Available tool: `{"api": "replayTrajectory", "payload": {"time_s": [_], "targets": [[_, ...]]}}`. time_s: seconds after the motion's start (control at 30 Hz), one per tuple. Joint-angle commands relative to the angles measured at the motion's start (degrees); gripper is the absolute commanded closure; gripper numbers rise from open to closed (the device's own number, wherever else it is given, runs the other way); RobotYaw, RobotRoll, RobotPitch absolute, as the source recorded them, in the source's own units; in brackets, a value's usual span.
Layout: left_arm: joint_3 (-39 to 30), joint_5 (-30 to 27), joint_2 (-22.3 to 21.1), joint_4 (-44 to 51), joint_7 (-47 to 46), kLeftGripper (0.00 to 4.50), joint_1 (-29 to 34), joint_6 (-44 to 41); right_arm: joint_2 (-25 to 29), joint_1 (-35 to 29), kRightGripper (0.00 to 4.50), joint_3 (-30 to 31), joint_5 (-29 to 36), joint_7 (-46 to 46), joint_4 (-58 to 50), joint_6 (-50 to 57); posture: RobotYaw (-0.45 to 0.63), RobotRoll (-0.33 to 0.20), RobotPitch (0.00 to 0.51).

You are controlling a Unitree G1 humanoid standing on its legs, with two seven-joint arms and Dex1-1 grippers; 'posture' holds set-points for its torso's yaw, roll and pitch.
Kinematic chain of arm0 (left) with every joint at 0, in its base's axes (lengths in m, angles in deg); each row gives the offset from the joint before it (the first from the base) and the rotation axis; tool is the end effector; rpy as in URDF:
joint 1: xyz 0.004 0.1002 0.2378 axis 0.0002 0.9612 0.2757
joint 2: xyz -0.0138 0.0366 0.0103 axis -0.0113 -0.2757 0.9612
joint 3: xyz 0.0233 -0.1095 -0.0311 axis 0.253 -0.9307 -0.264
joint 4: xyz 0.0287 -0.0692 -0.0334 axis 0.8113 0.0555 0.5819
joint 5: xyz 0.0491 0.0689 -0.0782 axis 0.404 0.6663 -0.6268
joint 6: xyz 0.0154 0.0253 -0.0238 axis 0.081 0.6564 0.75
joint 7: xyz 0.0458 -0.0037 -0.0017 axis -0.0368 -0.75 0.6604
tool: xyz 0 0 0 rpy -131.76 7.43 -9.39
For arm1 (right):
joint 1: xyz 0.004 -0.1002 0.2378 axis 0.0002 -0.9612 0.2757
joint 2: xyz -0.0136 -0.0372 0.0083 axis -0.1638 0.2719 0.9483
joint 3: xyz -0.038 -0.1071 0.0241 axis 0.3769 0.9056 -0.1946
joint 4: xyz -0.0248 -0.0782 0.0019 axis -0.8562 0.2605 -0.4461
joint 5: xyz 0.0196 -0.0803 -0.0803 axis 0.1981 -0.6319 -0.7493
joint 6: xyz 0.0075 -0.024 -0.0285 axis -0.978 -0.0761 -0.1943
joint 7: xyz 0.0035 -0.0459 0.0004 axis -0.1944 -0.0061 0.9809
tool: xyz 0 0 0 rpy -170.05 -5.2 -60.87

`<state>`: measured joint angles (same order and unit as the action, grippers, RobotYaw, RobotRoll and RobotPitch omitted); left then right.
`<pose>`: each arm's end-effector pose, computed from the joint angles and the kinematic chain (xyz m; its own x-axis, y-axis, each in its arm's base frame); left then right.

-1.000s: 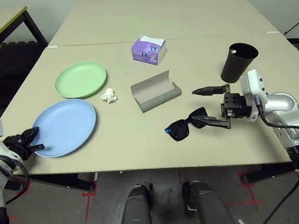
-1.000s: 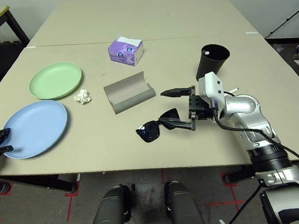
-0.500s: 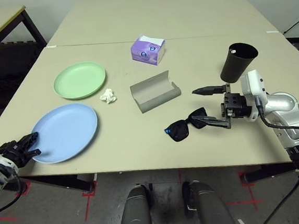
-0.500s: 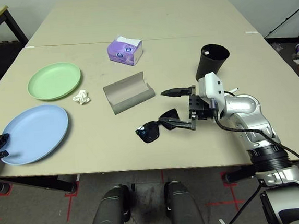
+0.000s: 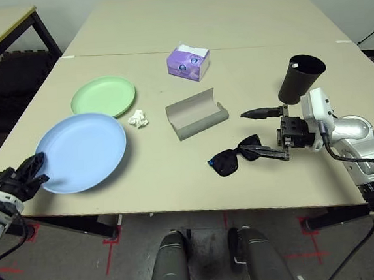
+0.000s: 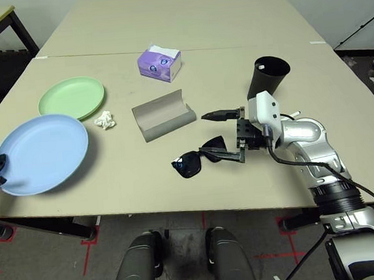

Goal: Organize and tidy the items on the table.

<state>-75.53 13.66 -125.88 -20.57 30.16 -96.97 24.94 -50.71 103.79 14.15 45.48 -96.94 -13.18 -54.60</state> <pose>0.1876 0.3763 0.1532 0.9980 0.0229 -0.0595 -0.0419 0.9390 -0.3415 0.2904 -0.2382 0.1423 0.2847 0.9526 -0.1068 -0.8966 0.2252 -0.3814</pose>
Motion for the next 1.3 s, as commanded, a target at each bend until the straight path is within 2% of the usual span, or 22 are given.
{"api": "replayTrajectory", "payload": {"time_s": [0.03,0.3,0.57,0.93,1.3], "targets": [[3.7,1.2,-0.1,-3.7,-1.5,4.47,-6.7,1.0,-0.1,0.1,0.0,0.8,-0.4,-0.2,0.6,-0.5,0.03,0.0,0.102],[10.9,9.8,-1.0,-22.0,-2.9,4.47,-23.3,9.7,-0.3,-0.1,0.0,0.9,-0.5,0.1,0.0,-0.5,0.01,0.0,0.095],[13.6,17.2,-2.3,-40.8,-5.9,4.47,-34.0,18.8,-0.2,-0.9,0.0,0.7,-0.3,0.7,-1.2,-0.3,0.01,0.0,0.096],[15.8,21.9,-2.5,-56.6,-7.4,4.47,-42.7,26.7,0.1,-2.0,0.0,0.6,-0.1,1.3,-2.6,0.2,-0.01,0.0,0.105],[16.7,23.5,-2.1,-62.5,-7.4,4.47,-45.4,30.1,0.3,-2.5,0.0,0.6,-0.2,1.9,-3.6,0.9,-0.02,0.0,0.102]]}}
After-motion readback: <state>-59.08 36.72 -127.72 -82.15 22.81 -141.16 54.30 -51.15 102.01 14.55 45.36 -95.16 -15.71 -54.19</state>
